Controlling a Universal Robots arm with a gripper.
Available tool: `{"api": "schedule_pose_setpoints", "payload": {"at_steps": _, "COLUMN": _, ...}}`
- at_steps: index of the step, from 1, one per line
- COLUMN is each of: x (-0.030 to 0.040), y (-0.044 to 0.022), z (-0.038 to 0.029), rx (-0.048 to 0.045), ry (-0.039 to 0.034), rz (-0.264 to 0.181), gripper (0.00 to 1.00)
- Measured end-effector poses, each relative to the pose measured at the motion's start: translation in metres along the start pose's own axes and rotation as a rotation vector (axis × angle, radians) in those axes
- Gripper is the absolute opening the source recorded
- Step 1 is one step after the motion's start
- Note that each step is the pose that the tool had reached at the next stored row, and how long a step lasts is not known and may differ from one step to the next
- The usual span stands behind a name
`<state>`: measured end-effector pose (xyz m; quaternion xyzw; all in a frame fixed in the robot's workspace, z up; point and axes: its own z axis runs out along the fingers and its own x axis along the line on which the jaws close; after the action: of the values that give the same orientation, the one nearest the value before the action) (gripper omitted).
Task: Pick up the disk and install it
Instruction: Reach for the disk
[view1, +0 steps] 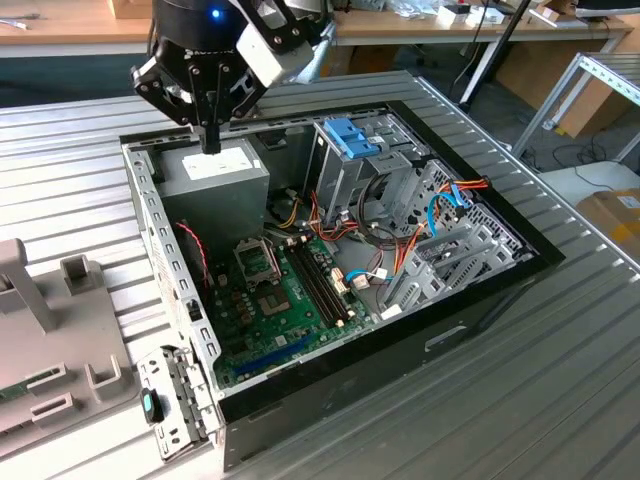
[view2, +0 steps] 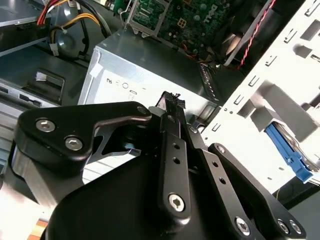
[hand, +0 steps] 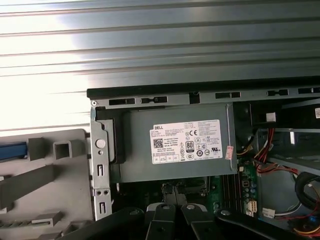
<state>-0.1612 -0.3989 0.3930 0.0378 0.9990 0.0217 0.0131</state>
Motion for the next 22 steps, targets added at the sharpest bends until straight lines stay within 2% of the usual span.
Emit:
{"api": "schedule_pose_setpoints", "payload": {"at_steps": 10, "x": 0.0139, "y": -0.001, "z": -0.0002, "rx": 0.0, "ry": 0.0001, "rz": 0.0, "gripper": 0.11}}
{"api": "schedule_pose_setpoints", "payload": {"at_steps": 13, "x": 0.0239, "y": -0.0018, "z": 0.0, "rx": 0.0, "ry": 0.0, "rz": 0.0, "gripper": 0.11}}
{"api": "schedule_pose_setpoints", "payload": {"at_steps": 22, "x": 0.0365, "y": -0.0028, "z": 0.0, "rx": 0.0, "ry": 0.0, "rz": 0.0, "gripper": 0.11}}
